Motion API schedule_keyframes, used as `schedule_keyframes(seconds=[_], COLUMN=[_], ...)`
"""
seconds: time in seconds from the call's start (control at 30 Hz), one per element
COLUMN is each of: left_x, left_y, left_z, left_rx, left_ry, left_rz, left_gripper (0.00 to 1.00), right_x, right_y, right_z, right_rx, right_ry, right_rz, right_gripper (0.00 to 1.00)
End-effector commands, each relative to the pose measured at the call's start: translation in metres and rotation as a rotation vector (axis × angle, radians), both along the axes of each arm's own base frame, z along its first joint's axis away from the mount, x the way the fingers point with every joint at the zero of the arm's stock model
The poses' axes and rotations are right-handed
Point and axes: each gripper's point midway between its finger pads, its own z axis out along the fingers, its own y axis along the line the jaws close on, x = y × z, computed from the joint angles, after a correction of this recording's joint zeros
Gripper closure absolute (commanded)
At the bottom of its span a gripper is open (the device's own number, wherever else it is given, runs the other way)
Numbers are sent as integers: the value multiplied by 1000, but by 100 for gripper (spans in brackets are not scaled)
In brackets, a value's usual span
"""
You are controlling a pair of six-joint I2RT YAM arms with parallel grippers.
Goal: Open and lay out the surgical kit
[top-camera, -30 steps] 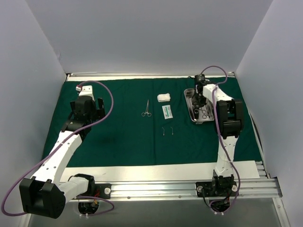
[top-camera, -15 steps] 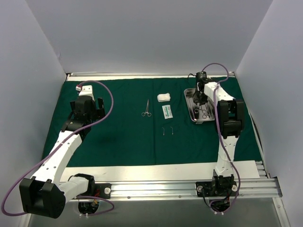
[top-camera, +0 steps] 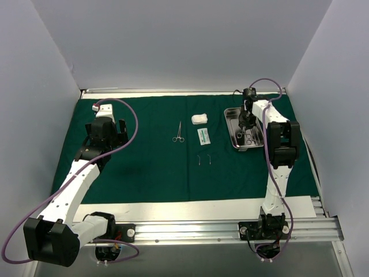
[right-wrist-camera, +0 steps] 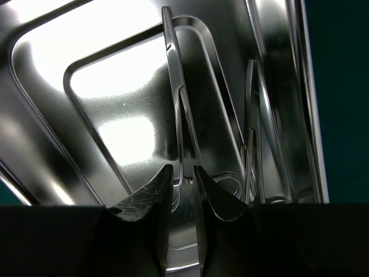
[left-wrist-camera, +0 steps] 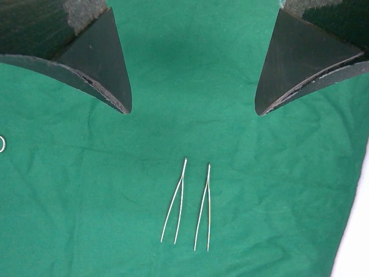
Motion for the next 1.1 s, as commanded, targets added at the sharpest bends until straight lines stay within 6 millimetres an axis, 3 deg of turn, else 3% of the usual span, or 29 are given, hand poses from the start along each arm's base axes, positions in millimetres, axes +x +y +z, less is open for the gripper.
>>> schedule_keyframes(seconds=[0.0,0.43,0.63,0.83,0.97,1.07], left_x=[2,3,2,2,2,2], left_y=[-3,-3,-3,-3,-2,-3], left_z=[14,14,14,14,13,14], left_rx=[-16,-15,-15,-15,-12,-13], left_ry=[-50,-49,-50,-49,-47,-49], left_rz=[-7,-6,-6,-6,-5,-7], left_gripper=[3,3,3,3,3,3], right_x=[-6,-21,-42,-63,-59,-38], right_y=[1,-3,-9,-12,-15,-9], right_z=[0,-28,-58,-85,-82,-56], right_rx=[16,25,16,61,46,78], right_ry=[37,130,244,332,314,198], right_rz=[25,26,40,48,52,84], right_gripper=[83,85,87,100,100,100])
